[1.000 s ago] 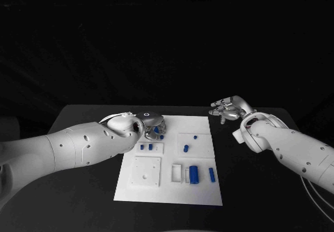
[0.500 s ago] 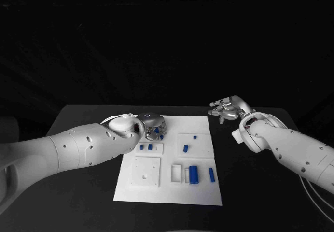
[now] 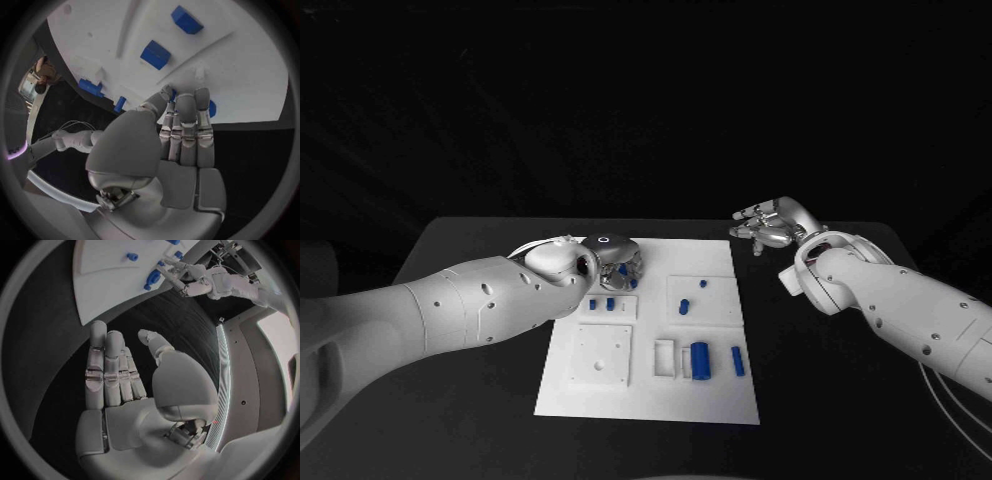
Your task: Assemble the parts on the task board
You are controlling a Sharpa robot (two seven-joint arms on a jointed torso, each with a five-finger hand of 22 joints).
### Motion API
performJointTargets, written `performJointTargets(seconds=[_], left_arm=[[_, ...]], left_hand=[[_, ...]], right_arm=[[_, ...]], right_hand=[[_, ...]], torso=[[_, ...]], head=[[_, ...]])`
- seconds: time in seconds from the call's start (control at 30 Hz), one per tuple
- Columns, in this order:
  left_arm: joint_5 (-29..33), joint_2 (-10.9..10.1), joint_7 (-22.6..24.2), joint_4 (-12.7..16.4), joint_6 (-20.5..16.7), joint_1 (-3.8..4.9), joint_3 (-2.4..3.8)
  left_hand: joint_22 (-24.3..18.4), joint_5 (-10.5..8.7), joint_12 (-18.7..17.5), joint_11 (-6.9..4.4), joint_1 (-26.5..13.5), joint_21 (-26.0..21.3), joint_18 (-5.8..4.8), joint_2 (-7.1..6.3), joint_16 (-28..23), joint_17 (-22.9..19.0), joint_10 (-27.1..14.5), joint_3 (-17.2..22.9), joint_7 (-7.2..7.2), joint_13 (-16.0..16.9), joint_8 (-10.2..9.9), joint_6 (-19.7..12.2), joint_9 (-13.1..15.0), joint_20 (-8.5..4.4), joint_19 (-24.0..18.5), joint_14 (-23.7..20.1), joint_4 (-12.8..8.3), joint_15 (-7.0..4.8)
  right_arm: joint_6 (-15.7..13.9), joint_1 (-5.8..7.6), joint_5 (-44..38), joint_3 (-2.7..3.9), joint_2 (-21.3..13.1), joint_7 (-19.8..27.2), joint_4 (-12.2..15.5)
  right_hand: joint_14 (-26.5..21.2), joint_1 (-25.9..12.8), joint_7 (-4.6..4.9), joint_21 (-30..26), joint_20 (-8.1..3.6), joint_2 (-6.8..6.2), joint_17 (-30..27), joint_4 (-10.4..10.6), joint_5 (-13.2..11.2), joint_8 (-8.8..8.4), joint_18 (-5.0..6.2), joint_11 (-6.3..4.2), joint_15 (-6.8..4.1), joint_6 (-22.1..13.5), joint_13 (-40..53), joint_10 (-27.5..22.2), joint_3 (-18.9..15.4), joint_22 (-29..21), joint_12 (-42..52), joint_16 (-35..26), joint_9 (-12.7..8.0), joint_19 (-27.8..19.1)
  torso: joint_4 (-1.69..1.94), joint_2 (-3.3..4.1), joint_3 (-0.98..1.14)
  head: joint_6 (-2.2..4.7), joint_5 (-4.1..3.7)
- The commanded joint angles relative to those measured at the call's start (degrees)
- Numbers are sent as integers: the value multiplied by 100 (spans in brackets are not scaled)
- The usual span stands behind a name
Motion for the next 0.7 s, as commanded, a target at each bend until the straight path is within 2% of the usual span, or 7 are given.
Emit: performJointTargets(seconds=[0.03, 0.7], left_arm=[[-13, 23, 50, -28, 47, -10, 2], [67, 87, 108, -110, 94, -97, 1]], left_hand=[[124, 33, -26, 2, -13, 46, 65, 42, 26, 7, 18, 5, -4, -8, -17, 44, -3, -13, -12, 31, 21, 3], [117, 24, -24, 5, -55, 98, 94, 74, 65, 13, -6, 0, -20, -7, -18, 106, -4, 9, -13, 70, 69, 19]], right_arm=[[36, -2, 7, 3, 0, 59, 15], [45, -2, 7, 3, 13, 63, 15]], right_hand=[[-22, -42, 6, -21, 33, -9, -11, -4, 32, 0, 73, 36, 28, -10, -6, -2, 33, -9, -24, 28, 8, 121], [-26, -49, 5, -19, 34, -8, -23, 8, 32, 1, 72, 36, 29, -3, -6, 1, 26, -17, -25, 35, 9, 121]], torso=[[4, -2, 4], [6, -2, 2]], head=[[-8, -9], [-29, -15]])
